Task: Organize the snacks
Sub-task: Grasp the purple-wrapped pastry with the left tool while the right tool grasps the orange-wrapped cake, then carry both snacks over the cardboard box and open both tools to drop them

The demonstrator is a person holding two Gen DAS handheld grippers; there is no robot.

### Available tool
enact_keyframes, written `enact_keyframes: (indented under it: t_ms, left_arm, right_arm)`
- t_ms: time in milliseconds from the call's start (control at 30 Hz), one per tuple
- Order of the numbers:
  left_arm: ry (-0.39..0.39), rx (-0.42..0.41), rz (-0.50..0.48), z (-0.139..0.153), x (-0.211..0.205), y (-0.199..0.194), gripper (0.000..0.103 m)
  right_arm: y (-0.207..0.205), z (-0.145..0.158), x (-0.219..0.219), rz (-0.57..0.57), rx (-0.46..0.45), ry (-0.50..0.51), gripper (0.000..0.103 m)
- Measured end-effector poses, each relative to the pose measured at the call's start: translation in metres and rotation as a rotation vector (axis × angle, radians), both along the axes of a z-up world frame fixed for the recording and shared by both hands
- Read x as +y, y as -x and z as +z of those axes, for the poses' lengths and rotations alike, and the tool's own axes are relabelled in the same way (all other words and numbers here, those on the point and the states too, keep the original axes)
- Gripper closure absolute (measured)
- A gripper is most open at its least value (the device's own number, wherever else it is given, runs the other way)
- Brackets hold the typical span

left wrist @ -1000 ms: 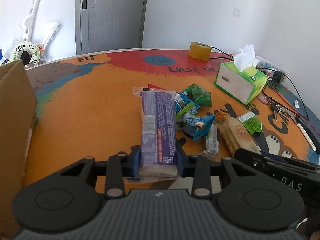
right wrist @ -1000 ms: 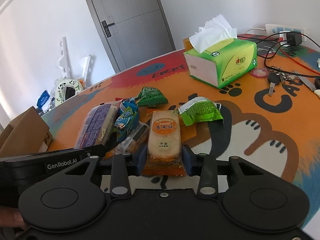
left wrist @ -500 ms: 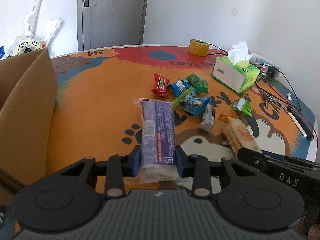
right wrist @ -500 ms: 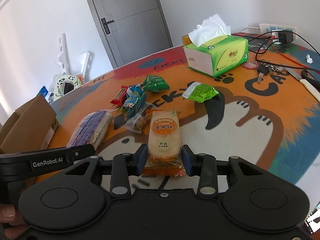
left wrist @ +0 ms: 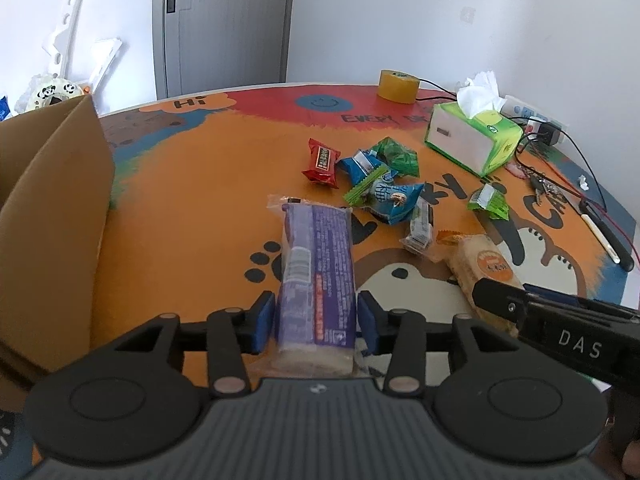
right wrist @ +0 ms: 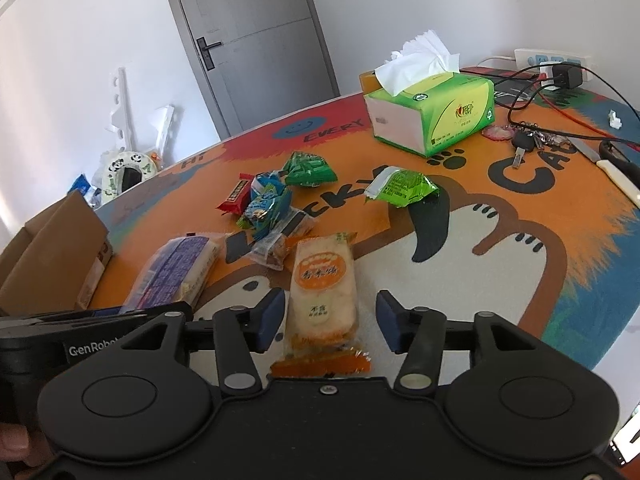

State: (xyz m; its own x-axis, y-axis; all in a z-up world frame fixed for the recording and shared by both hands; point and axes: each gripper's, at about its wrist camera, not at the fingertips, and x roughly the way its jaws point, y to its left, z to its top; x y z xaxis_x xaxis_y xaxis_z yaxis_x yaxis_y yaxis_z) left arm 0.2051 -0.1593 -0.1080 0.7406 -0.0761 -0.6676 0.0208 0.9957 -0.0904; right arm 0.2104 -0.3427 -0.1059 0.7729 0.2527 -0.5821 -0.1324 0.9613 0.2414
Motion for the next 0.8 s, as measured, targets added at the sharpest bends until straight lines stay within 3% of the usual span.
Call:
enact_keyframes:
  t_ms: [267,333,367,400,467,800]
  left_arm:
    - [-0.036,-0.034,0.013,-0.004,-0.008,-0.009,0.055]
    - [-0.041,-0.036,0.012,-0.004,-0.008,-0.009,0.060]
    - [-0.040,-0.037,0.012,-0.004,-0.007,-0.009,0.061]
    - [-0.034,-0.038,0.010,-0.004,-0.006,-0.008,0.067]
    - [-0.010,-0.037,0.001,-0.003,-0.003,-0.006,0.069]
    - [0.009,-0.076,-0.007,0.008,0.001,0.015,0.071]
  right_arm:
    - [-0.009,-0.001,0.006,-0.014,-0.009,0.022,0.042]
    - [-0.009,-0.001,0.009,-0.009,-0.014,0.031,0.042]
    - [-0.009,-0.001,0.010,-0.007,-0.015,0.039,0.044]
    - [-0.009,-0.001,0.011,-0.008,-0.017,0.045,0.056]
    - [-0.008,-0.001,0.011,-0.008,-0.016,0.041,0.066]
    - [0.007,0.012,0.016,0.023,-0.055,-0.021,0.067]
